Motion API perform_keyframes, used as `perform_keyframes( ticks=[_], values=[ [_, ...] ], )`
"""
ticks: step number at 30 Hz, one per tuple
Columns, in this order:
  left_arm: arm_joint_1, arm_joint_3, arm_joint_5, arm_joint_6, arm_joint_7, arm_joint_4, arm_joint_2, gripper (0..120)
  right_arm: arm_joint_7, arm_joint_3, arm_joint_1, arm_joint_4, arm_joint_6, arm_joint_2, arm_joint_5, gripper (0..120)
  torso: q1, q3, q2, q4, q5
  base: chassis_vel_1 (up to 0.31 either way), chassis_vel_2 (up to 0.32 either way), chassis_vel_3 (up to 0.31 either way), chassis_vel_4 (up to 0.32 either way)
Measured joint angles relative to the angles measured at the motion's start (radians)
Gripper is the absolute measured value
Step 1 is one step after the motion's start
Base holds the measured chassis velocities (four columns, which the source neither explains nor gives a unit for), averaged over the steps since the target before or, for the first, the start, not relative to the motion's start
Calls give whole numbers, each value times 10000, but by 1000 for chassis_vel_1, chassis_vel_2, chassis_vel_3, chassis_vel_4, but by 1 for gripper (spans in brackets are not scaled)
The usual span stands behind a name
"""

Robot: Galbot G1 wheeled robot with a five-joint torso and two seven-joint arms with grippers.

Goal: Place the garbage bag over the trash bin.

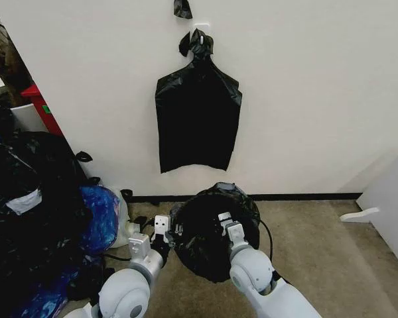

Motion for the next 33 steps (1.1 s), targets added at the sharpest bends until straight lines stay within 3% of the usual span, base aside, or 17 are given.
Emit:
perform_keyframes(
  ticks=[15,33],
  values=[
    [145,115,381,-64,504,-201,136,0,739,266,147,-483,129,181,694,0,0,0,0,1,1,0,0,0,0],
    [-387,-50,302,-92,240,1058,-134,0,729,-642,-756,2332,-163,-312,1820,0,0,0,0,3,1,0,0,0,0]
  ],
)
